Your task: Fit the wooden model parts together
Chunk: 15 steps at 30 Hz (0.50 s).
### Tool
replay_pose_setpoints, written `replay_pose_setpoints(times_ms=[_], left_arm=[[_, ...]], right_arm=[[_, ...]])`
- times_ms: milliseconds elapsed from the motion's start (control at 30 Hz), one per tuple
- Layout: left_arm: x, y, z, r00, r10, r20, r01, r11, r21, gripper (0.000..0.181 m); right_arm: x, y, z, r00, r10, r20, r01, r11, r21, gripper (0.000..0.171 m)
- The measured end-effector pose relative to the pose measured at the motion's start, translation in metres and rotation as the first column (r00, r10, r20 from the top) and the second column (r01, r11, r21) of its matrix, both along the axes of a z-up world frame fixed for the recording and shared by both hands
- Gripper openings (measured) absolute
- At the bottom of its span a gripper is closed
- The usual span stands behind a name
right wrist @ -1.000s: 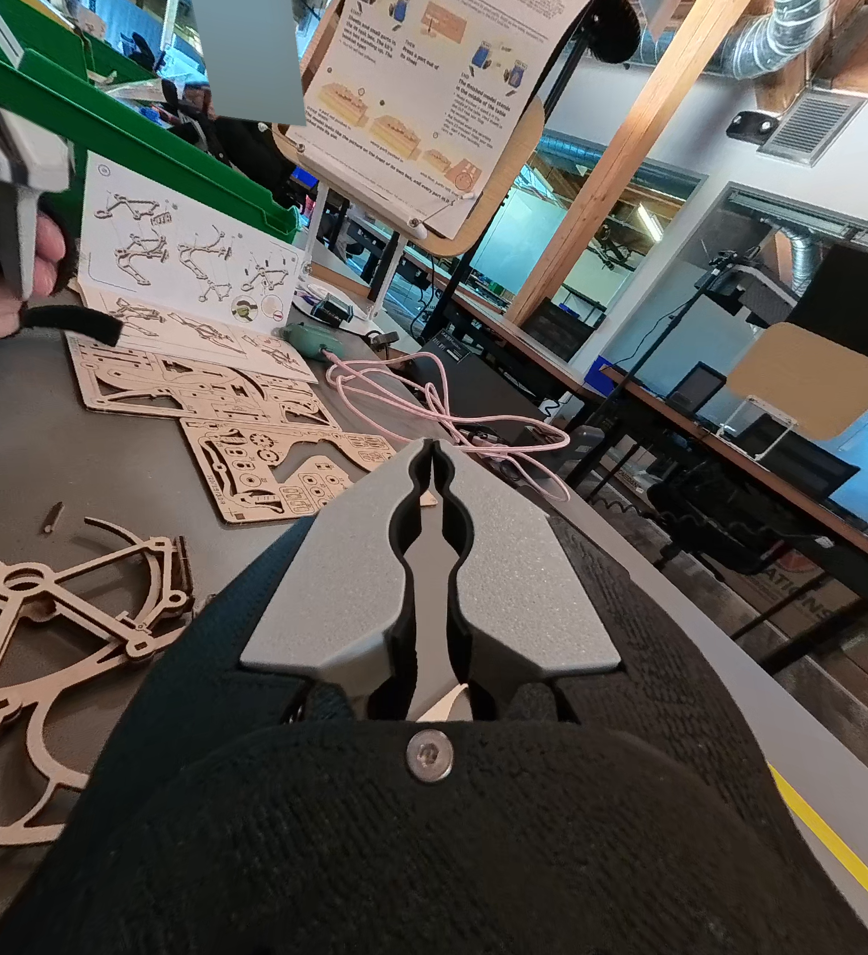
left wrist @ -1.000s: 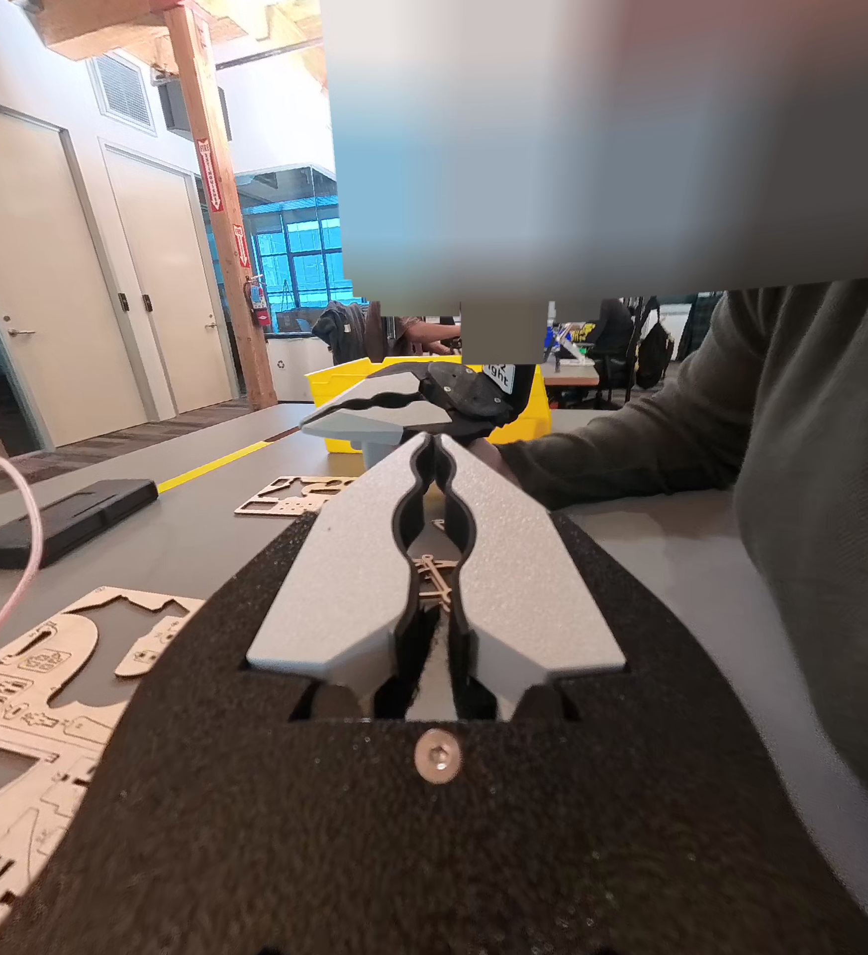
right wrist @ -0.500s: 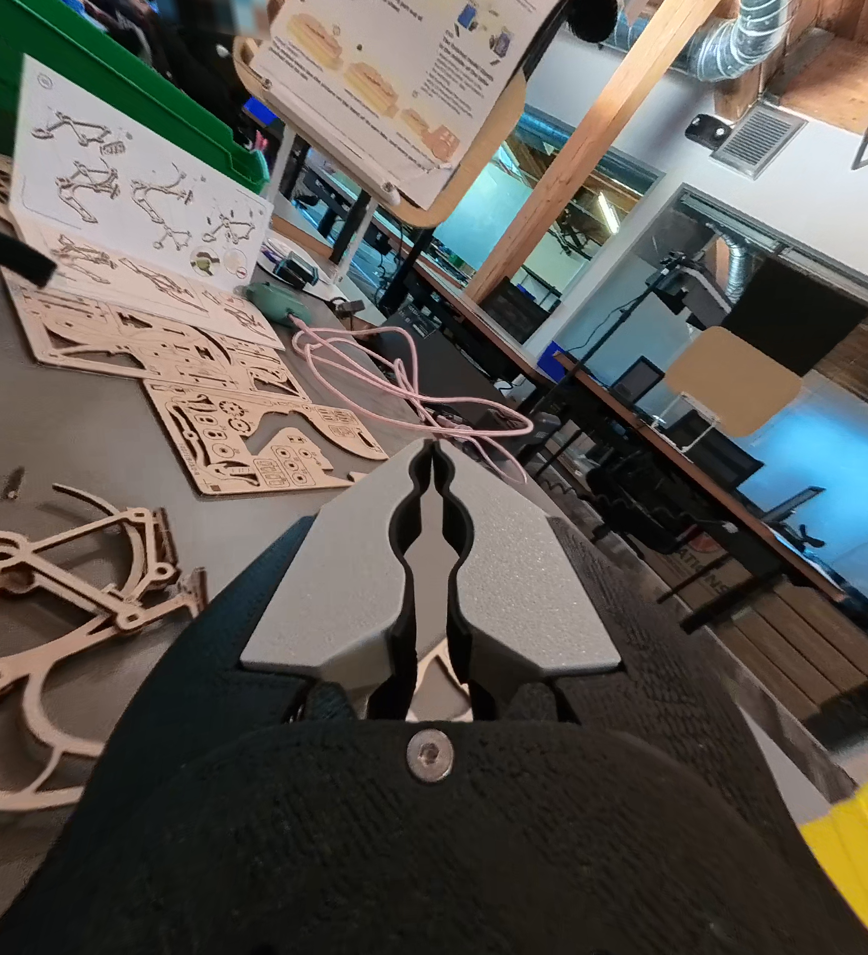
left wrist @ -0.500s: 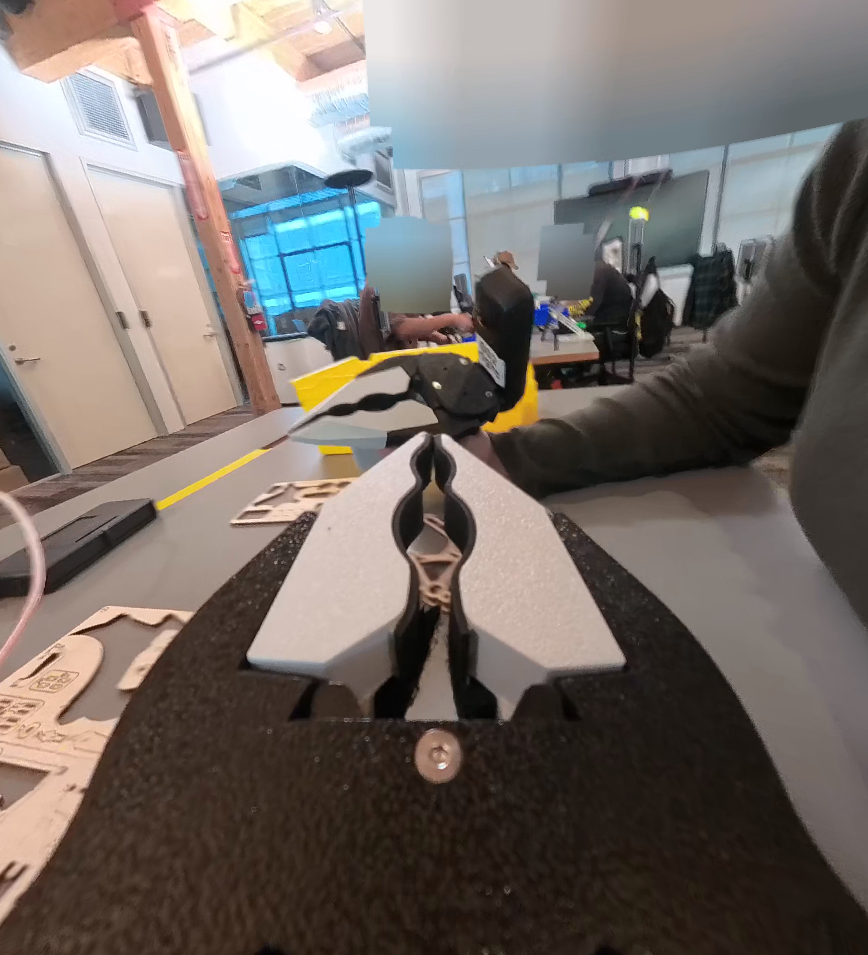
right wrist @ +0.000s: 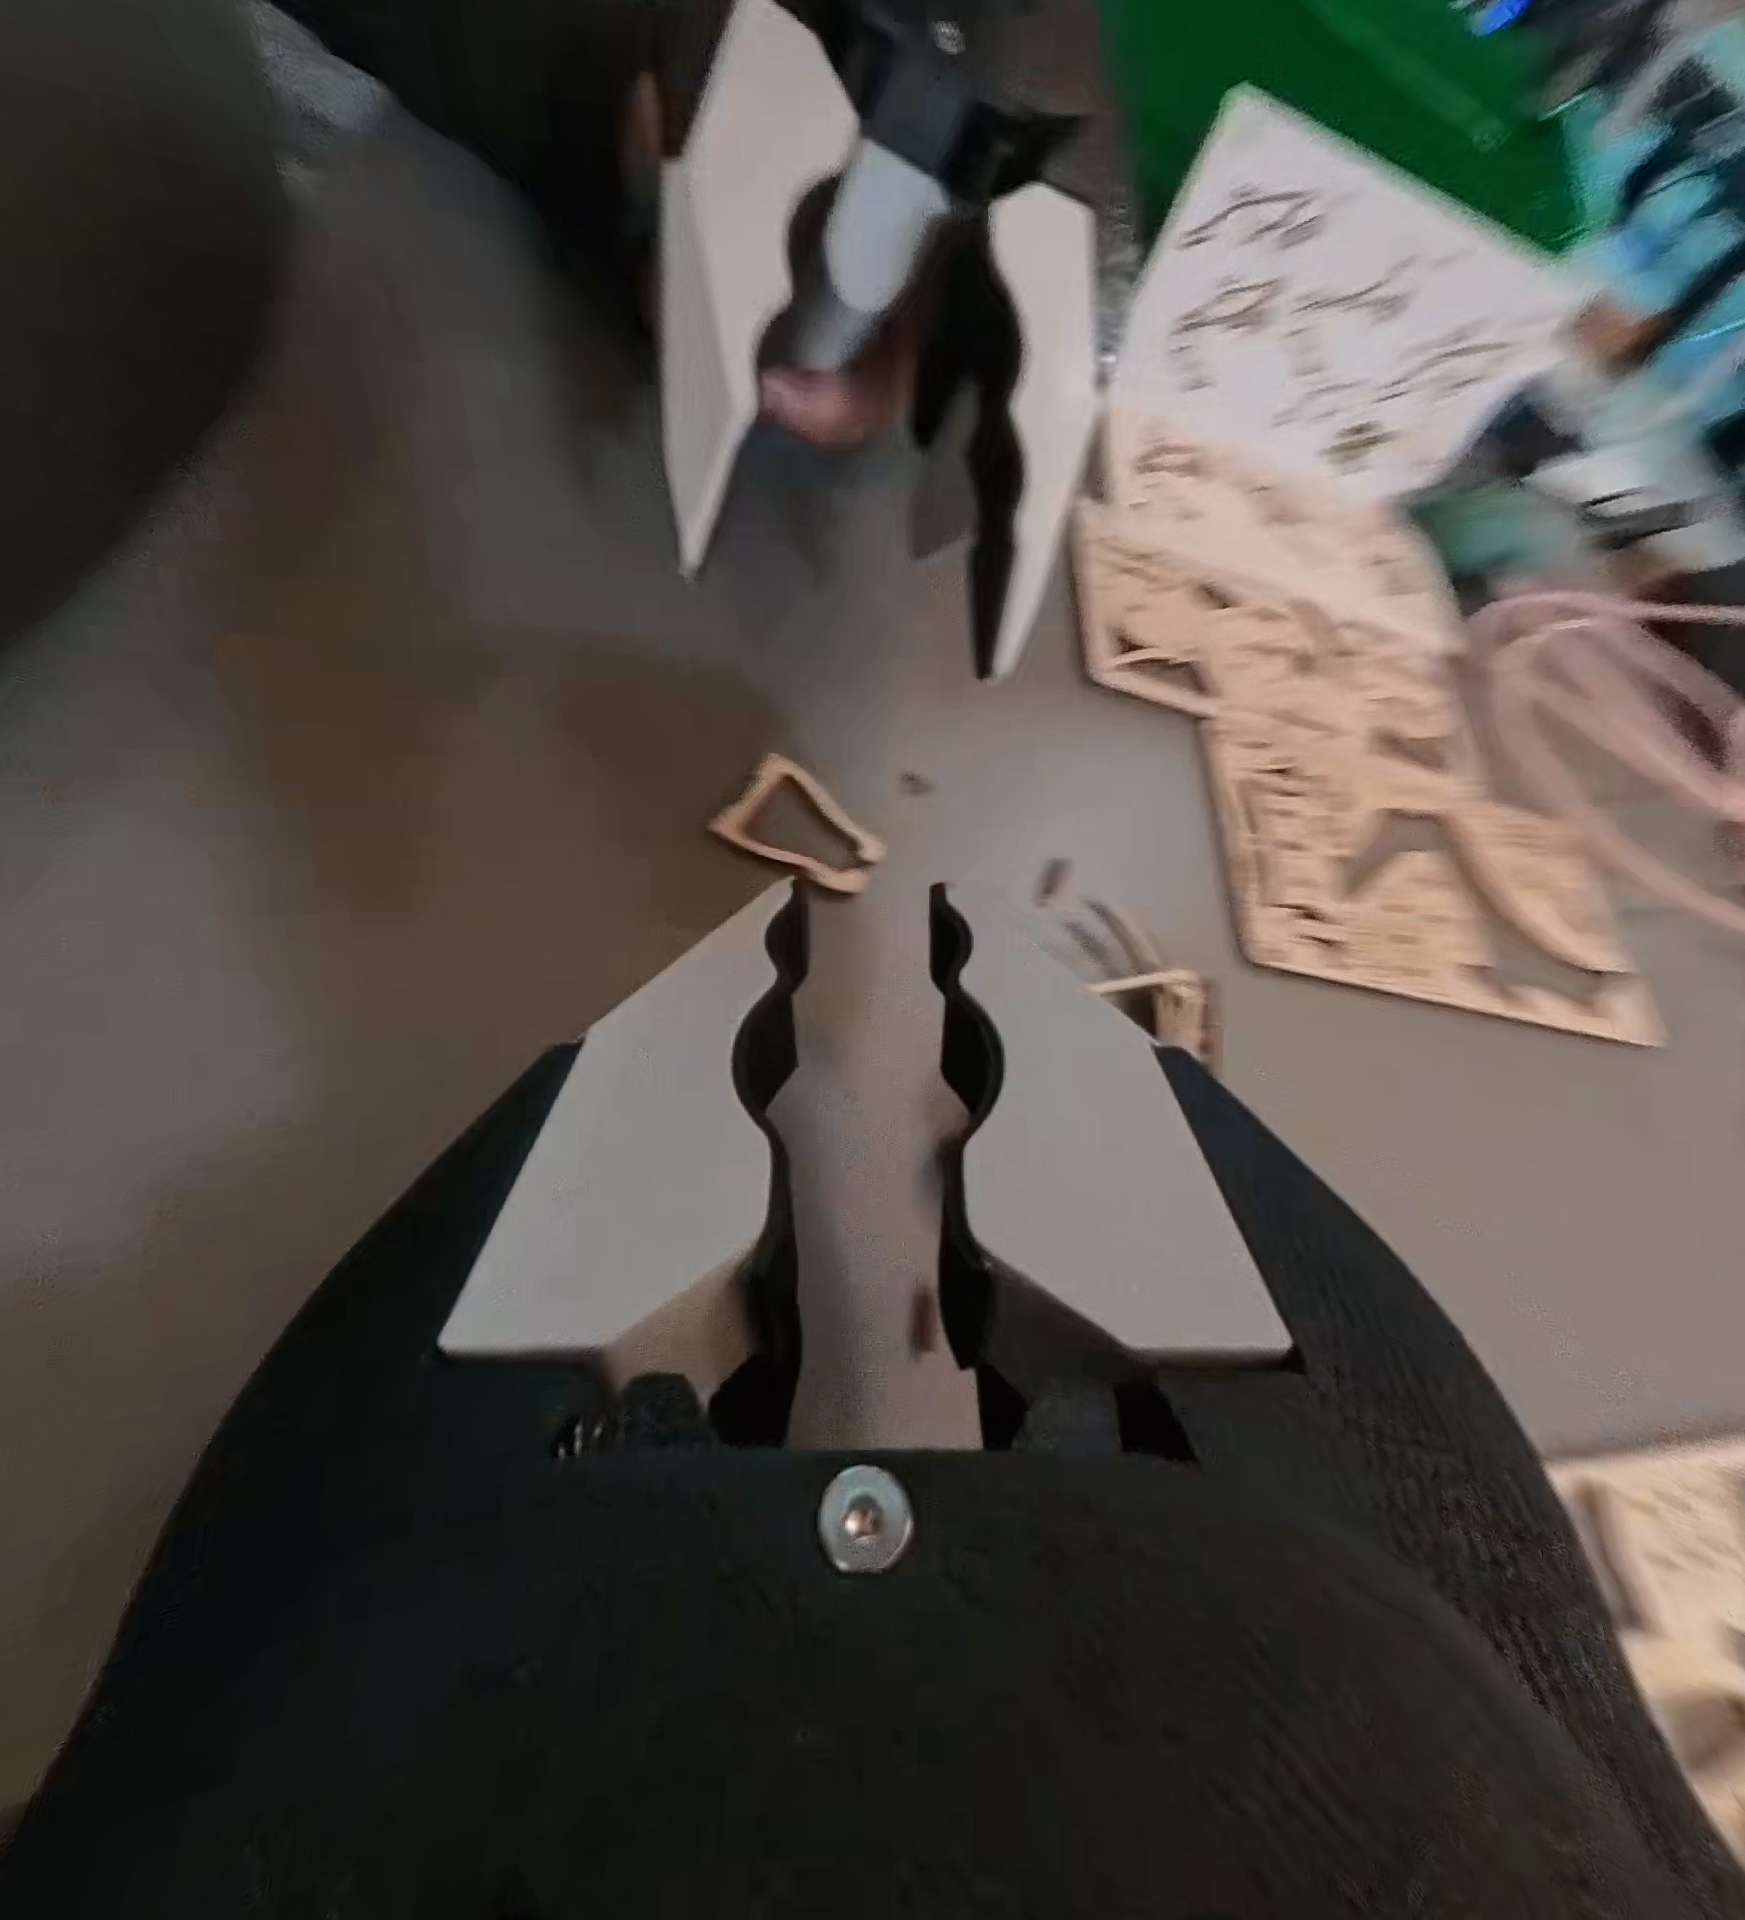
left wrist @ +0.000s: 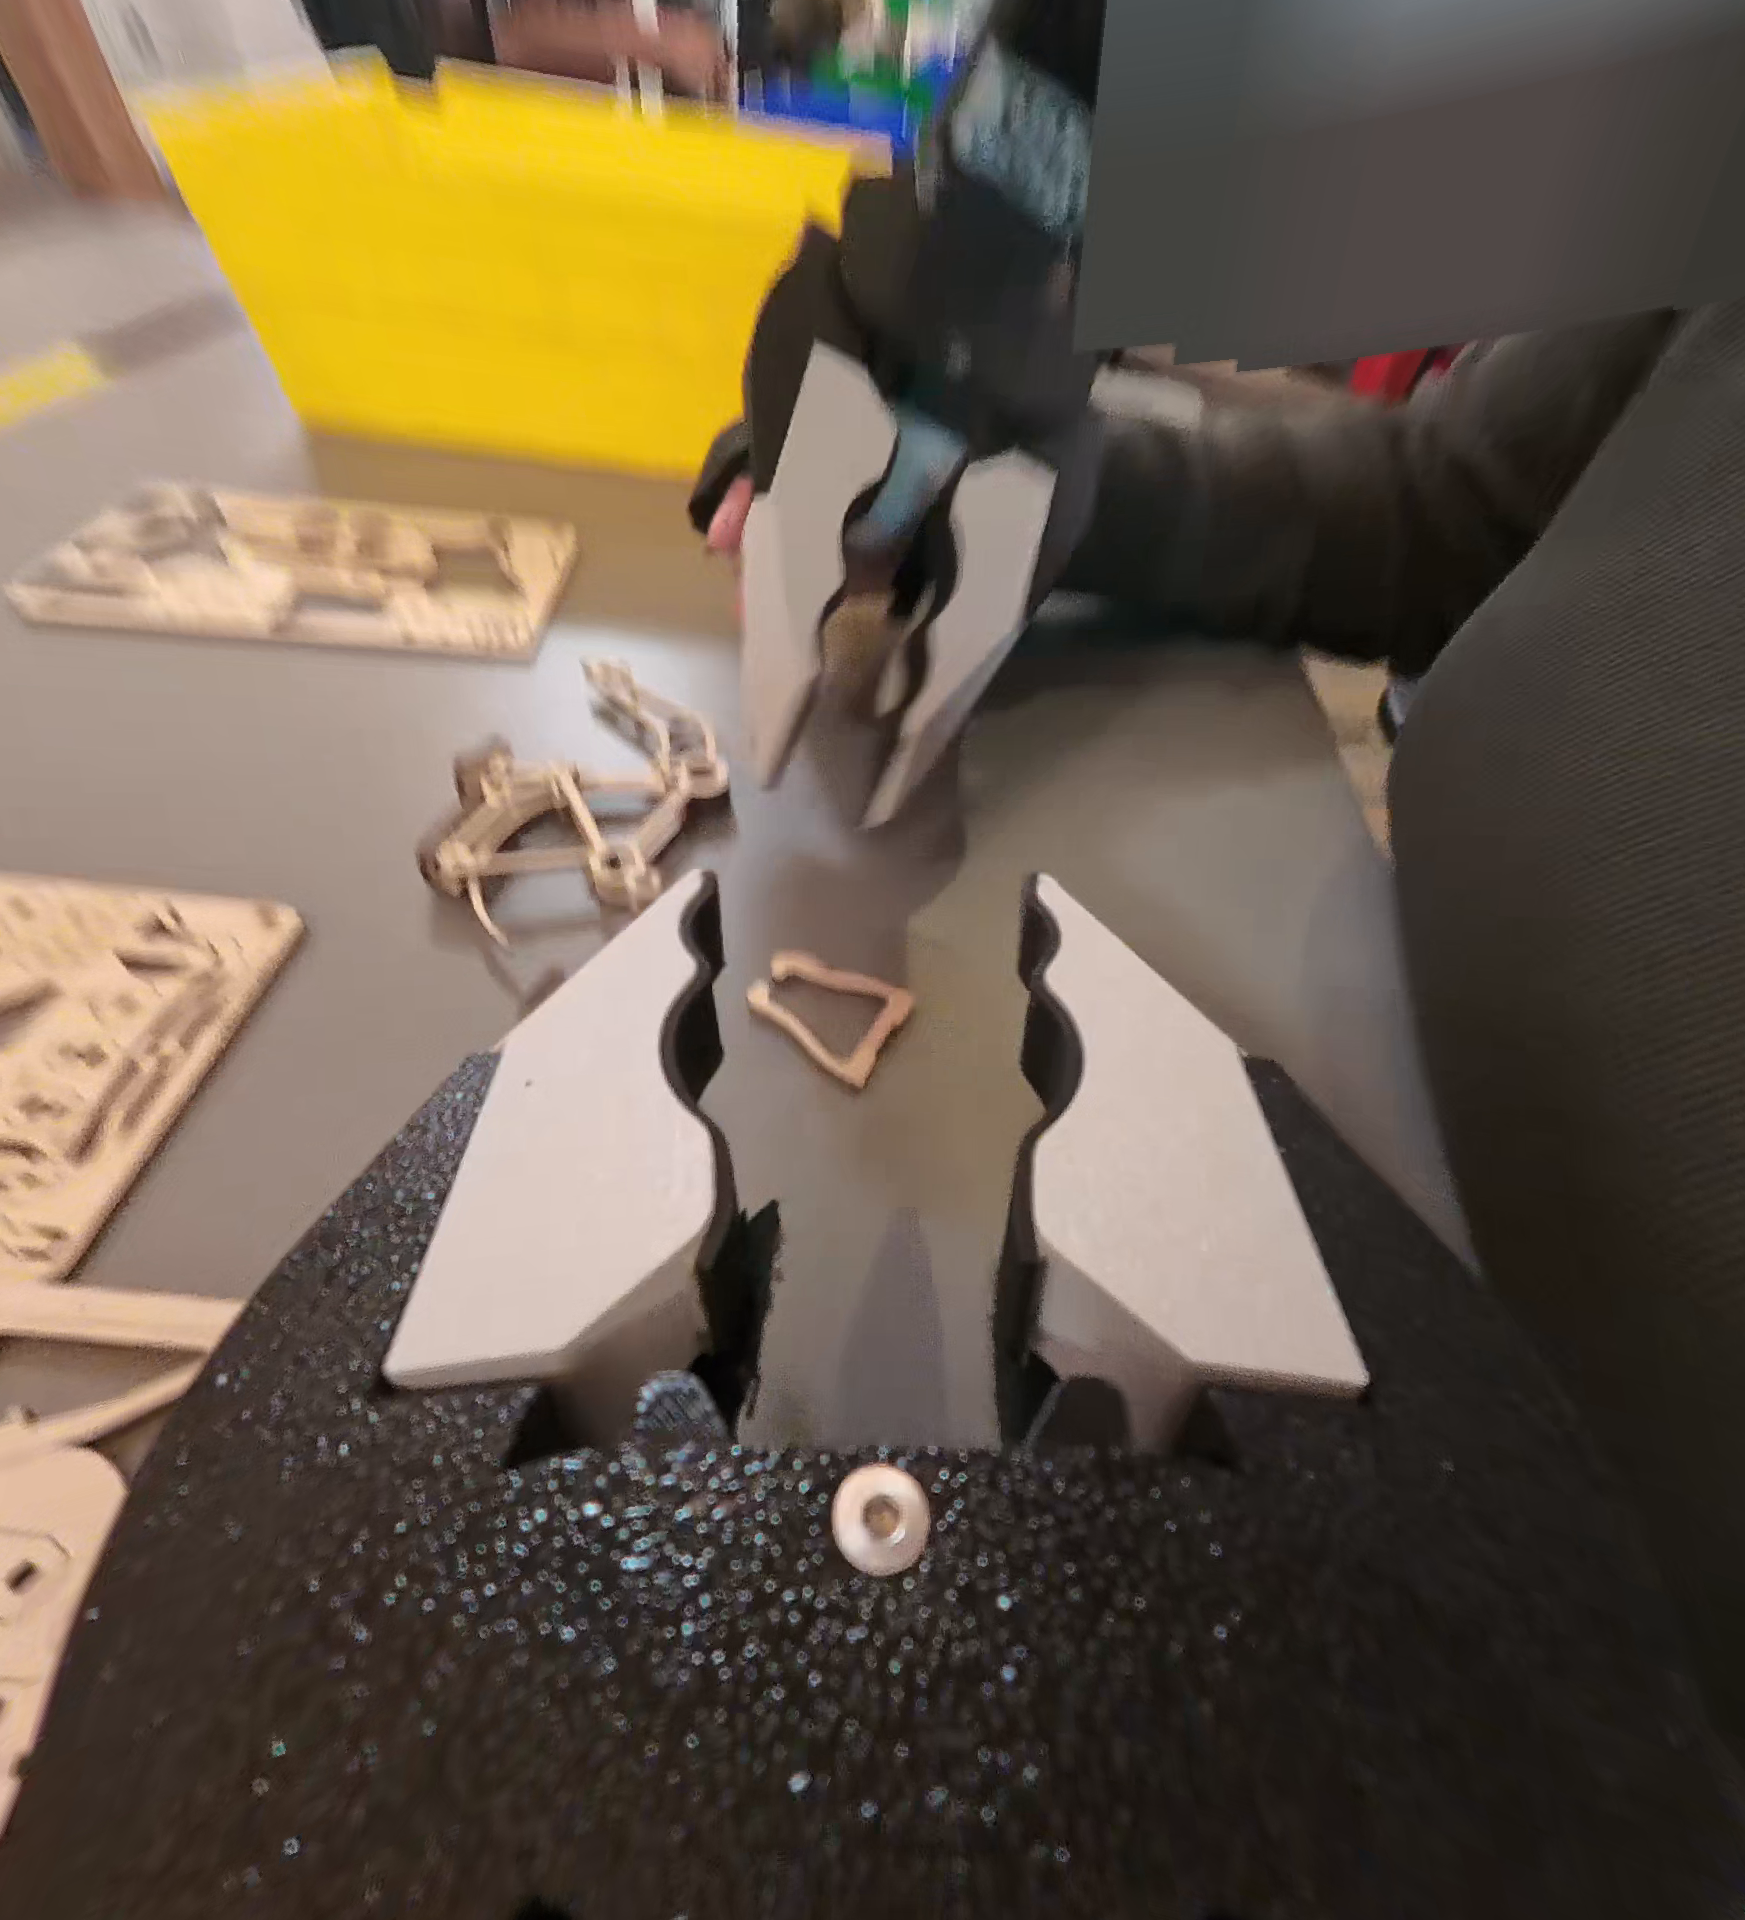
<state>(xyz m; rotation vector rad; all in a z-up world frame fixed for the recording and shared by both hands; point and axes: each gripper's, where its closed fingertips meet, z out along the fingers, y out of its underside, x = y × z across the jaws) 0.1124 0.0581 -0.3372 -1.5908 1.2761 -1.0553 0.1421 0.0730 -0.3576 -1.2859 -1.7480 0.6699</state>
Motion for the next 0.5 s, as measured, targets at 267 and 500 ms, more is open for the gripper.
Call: replay_pose_setpoints(times_ms=[267,500], left_arm=[[0.002,-0.004,-0.028,0.984,-0.013,-0.176,0.019,0.999,0.035,0.047],[0.001,-0.005,-0.035,0.972,-0.011,-0.234,0.017,1.000,0.021,0.049]], right_arm=[[-0.004,-0.018,-0.034,0.986,0.060,0.159,-0.014,0.962,-0.272,0.035],[-0.025,-0.015,-0.023,0.993,0.037,0.115,0.002,0.948,-0.319,0.043]])
